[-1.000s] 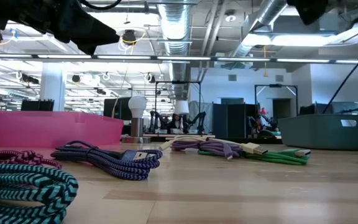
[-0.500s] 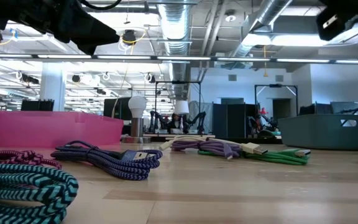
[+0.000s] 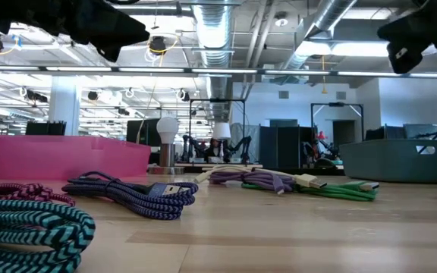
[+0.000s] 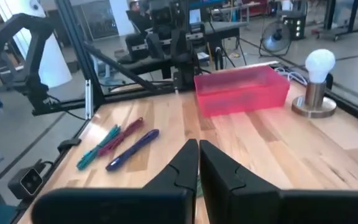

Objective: Pick & Place USB Port
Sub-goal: Put the purple patterned charger cable into the pink bin

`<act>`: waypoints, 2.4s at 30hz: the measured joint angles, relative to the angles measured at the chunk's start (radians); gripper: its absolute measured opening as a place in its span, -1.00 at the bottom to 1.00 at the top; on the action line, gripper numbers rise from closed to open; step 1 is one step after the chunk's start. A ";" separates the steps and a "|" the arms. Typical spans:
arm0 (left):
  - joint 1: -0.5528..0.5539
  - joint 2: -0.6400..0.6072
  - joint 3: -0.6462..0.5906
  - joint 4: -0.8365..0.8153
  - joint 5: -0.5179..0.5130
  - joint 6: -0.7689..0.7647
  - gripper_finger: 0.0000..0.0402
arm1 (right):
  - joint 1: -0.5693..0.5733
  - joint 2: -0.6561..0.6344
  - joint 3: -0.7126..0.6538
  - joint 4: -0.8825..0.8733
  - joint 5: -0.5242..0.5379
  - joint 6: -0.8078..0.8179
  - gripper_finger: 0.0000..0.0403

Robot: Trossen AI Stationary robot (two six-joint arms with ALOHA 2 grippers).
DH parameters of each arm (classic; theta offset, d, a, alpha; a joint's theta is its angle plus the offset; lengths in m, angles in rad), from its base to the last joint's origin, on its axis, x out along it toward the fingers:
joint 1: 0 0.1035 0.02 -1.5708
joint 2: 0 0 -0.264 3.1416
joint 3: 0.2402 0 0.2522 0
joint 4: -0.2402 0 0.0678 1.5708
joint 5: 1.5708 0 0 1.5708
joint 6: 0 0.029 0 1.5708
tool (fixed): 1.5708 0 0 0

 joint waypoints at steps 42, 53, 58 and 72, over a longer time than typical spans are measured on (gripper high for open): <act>-0.188 0.601 0.336 -0.378 0.195 -0.047 -0.14 | 0.000 0.000 0.000 0.009 0.039 -0.006 -0.96; -0.170 0.695 0.336 -0.373 0.182 -0.108 -0.17 | 0.000 0.000 0.000 0.009 0.039 -0.006 -0.96; -0.169 0.741 0.336 -0.371 0.183 -0.108 -0.17 | 0.000 0.000 0.001 0.009 0.039 -0.006 -0.96; -0.169 0.765 0.336 -0.357 0.157 -0.104 -0.52 | 0.000 0.000 0.001 0.009 0.038 -0.006 -0.96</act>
